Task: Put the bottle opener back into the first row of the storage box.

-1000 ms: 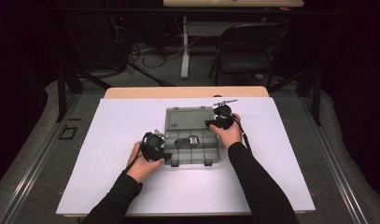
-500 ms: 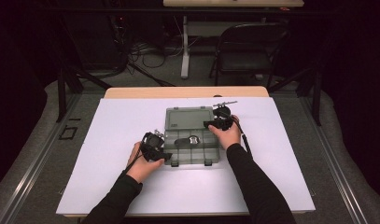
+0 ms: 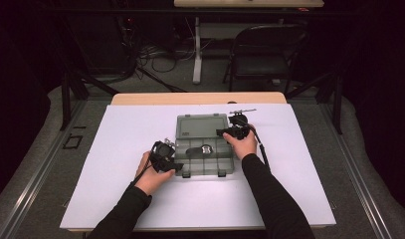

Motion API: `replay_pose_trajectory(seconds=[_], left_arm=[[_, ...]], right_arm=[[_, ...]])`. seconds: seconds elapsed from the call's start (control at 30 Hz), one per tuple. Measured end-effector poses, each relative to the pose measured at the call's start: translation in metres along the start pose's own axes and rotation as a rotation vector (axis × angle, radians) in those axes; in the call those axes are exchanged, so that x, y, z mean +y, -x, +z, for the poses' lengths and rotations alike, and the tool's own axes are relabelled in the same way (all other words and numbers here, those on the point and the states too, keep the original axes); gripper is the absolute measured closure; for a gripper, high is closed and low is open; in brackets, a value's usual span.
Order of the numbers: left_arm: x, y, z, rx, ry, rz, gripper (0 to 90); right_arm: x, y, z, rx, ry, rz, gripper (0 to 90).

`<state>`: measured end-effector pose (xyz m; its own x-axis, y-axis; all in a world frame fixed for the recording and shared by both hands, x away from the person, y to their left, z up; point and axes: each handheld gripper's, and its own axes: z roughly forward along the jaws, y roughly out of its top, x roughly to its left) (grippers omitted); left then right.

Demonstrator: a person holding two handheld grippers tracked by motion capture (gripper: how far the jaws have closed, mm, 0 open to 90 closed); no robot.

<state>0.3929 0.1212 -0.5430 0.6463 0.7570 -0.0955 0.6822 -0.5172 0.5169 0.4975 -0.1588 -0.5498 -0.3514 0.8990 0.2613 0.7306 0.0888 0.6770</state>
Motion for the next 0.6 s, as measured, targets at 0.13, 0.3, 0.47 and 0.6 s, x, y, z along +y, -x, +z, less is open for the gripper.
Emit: replay_pose_trajectory(seconds=[0.13, 0.3, 0.47, 0.6], left_arm=[[0.0, 0.0, 0.0, 0.0, 0.0, 0.0, 56.1], [0.0, 0.0, 0.0, 0.0, 0.0, 0.0, 56.1], [0.0, 0.0, 0.0, 0.0, 0.0, 0.0, 56.1], [-0.0001, 0.0, 0.0, 0.0, 0.0, -0.001, 56.1]], right_arm=[[-0.0003, -0.0003, -0.0001, 0.001, 0.0, 0.002, 37.7], [-0.0002, -0.0006, -0.0001, -0.001, -0.001, 0.001, 37.6], [-0.0003, -0.0008, -0.0002, -0.002, 0.001, 0.0, 37.6], [-0.0014, 0.0002, 0.0001, 0.001, 0.013, -0.009, 37.6]])
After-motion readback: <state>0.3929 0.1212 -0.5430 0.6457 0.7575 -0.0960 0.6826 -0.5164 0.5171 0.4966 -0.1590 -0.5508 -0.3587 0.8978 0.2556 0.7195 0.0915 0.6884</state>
